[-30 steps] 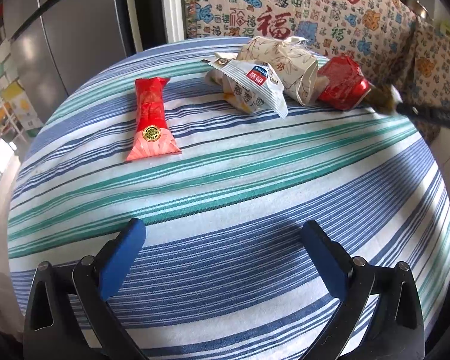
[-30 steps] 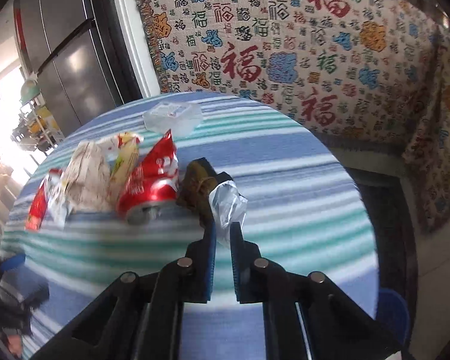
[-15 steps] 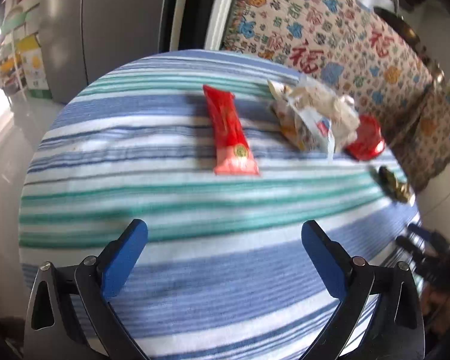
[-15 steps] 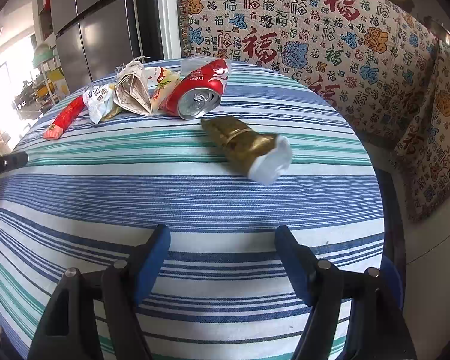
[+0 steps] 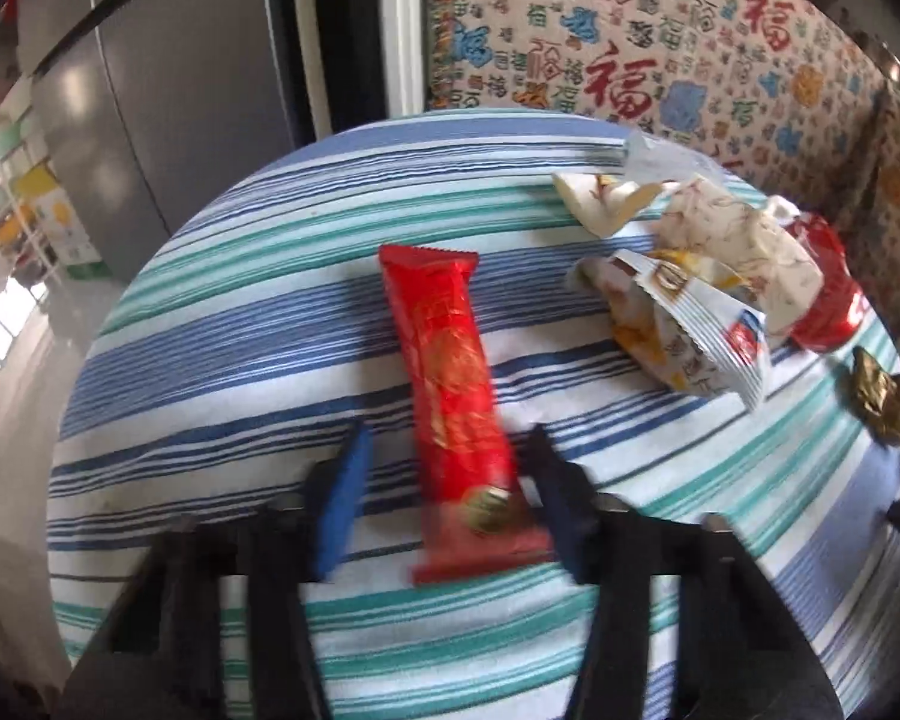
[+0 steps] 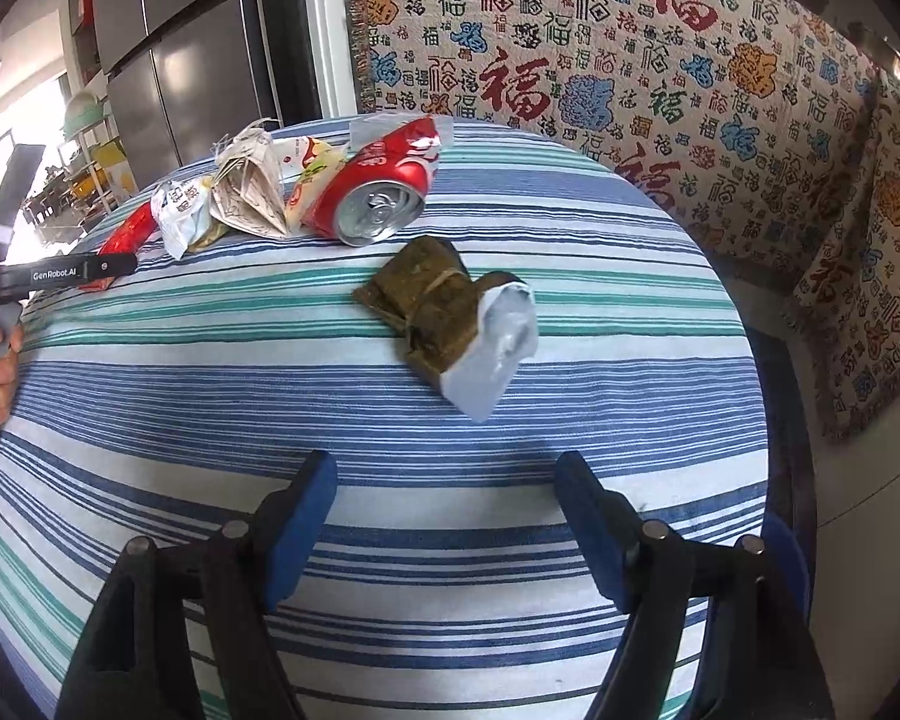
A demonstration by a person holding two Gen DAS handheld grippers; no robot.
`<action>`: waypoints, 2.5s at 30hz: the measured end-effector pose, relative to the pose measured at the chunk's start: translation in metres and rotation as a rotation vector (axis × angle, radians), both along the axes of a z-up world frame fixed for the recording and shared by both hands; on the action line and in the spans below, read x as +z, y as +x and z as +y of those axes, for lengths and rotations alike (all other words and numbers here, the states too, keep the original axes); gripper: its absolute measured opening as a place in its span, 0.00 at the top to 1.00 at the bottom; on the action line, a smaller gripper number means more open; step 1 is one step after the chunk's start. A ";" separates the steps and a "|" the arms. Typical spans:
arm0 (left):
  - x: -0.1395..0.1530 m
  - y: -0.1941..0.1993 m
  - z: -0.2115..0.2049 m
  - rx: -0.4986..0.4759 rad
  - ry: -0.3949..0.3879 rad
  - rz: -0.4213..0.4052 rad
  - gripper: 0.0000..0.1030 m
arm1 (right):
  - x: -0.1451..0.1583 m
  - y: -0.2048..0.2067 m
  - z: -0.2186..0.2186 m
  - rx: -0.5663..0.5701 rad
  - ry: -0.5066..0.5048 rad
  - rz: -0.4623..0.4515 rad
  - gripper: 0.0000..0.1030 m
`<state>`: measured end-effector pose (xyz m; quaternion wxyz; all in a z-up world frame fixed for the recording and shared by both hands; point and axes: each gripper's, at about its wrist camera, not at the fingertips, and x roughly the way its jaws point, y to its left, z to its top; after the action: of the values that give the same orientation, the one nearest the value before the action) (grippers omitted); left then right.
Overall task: Collect trash
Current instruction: 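Grasp the red snack bar with the left tool while the right tool grasps the gold wrapper, then carry the red snack bar and gold wrapper over the blue wastebasket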
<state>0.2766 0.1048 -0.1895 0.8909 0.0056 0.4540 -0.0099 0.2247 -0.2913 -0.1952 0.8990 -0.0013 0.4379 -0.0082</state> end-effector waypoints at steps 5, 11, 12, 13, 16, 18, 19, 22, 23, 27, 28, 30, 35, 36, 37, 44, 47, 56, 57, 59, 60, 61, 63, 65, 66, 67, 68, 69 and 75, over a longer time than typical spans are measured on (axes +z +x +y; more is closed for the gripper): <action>0.006 -0.034 -0.001 -0.037 -0.073 0.041 0.72 | 0.002 0.004 -0.008 0.096 0.025 0.057 0.25; 0.007 -0.082 -0.009 -0.071 -0.106 0.036 0.36 | -0.002 0.005 0.010 0.129 -0.030 0.040 0.19; 0.005 -0.081 -0.011 -0.064 -0.074 0.029 0.23 | -0.003 0.007 0.012 0.132 -0.031 0.032 0.18; 0.002 -0.077 -0.011 -0.053 -0.052 0.025 0.21 | -0.004 0.009 0.013 0.129 -0.033 0.023 0.16; -0.005 -0.059 -0.010 -0.025 0.016 0.003 0.13 | -0.006 0.019 0.014 0.089 -0.027 0.009 0.09; -0.007 -0.051 -0.009 -0.016 0.019 0.010 0.07 | -0.006 0.029 0.014 0.075 -0.025 0.012 0.08; -0.008 -0.048 -0.009 -0.016 0.021 0.014 0.06 | -0.006 0.036 0.014 0.073 -0.025 0.013 0.08; -0.010 -0.042 -0.008 -0.015 0.015 0.025 0.01 | -0.007 0.051 0.013 0.110 -0.024 0.033 0.07; -0.010 -0.040 -0.008 -0.017 0.015 0.028 0.00 | -0.007 0.055 0.012 0.123 -0.023 0.041 0.07; -0.010 -0.045 -0.007 -0.019 0.014 0.028 0.00 | -0.004 0.059 0.003 0.143 -0.032 0.096 0.08; -0.011 -0.046 -0.008 -0.019 0.014 0.028 0.00 | -0.003 0.058 0.002 0.145 -0.044 0.095 0.08; -0.011 -0.046 -0.008 -0.018 0.013 0.027 0.00 | 0.002 0.057 0.002 0.149 -0.082 0.083 0.08; -0.010 -0.050 -0.008 -0.014 0.016 0.027 0.00 | 0.021 0.053 0.012 0.200 -0.094 -0.001 0.08; -0.010 -0.051 -0.008 -0.014 0.017 0.028 0.00 | 0.022 0.054 0.014 0.206 -0.097 -0.005 0.08; -0.010 -0.051 -0.008 -0.013 0.017 0.028 0.00 | 0.020 0.056 0.015 0.208 -0.099 -0.002 0.14; 0.002 -0.062 -0.014 -0.092 -0.013 -0.010 0.50 | 0.014 0.059 0.007 0.176 -0.016 0.081 0.63; 0.010 -0.067 -0.015 -0.118 -0.052 -0.044 0.76 | 0.026 0.050 0.007 0.167 0.019 0.054 0.64; 0.027 -0.084 -0.014 -0.151 -0.181 -0.068 0.77 | 0.040 0.028 -0.007 0.116 0.057 0.035 0.64; 0.028 -0.086 -0.019 -0.159 -0.178 -0.067 0.77 | 0.042 0.024 -0.011 0.109 0.064 0.032 0.64; 0.033 -0.091 -0.034 -0.192 -0.171 -0.072 0.77 | 0.049 0.015 -0.021 0.089 0.072 0.021 0.64; 0.035 -0.095 -0.041 -0.209 -0.170 -0.077 0.77 | 0.052 0.011 -0.028 0.076 0.079 0.013 0.64; 0.039 -0.098 -0.051 -0.233 -0.169 -0.085 0.77 | 0.056 0.005 -0.036 0.058 0.085 0.002 0.64; 0.048 -0.103 -0.076 -0.284 -0.167 -0.105 0.77 | 0.064 -0.005 -0.051 0.021 0.086 -0.019 0.64; 0.056 -0.109 -0.102 -0.327 -0.189 -0.119 0.77 | 0.071 -0.016 -0.071 -0.028 0.092 -0.043 0.64; 0.060 -0.111 -0.115 -0.348 -0.210 -0.122 0.77 | 0.076 -0.025 -0.085 -0.060 0.096 -0.057 0.64; 0.064 -0.112 -0.130 -0.370 -0.230 -0.125 0.77 | 0.078 -0.030 -0.093 -0.078 0.096 -0.063 0.64; 0.068 -0.114 -0.146 -0.398 -0.253 -0.126 0.77 | 0.082 -0.040 -0.107 -0.110 0.089 -0.074 0.64; 0.071 -0.114 -0.162 -0.427 -0.269 -0.125 0.77 | 0.084 -0.048 -0.118 -0.137 0.080 -0.081 0.64; 0.082 -0.120 -0.272 -0.603 -0.310 -0.113 0.77 | 0.081 -0.098 -0.179 -0.292 0.030 -0.087 0.64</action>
<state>0.1562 -0.1671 -0.1080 0.8620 0.0047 0.3748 -0.3413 0.1271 -0.4704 -0.1145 0.9063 0.0761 0.3939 -0.1325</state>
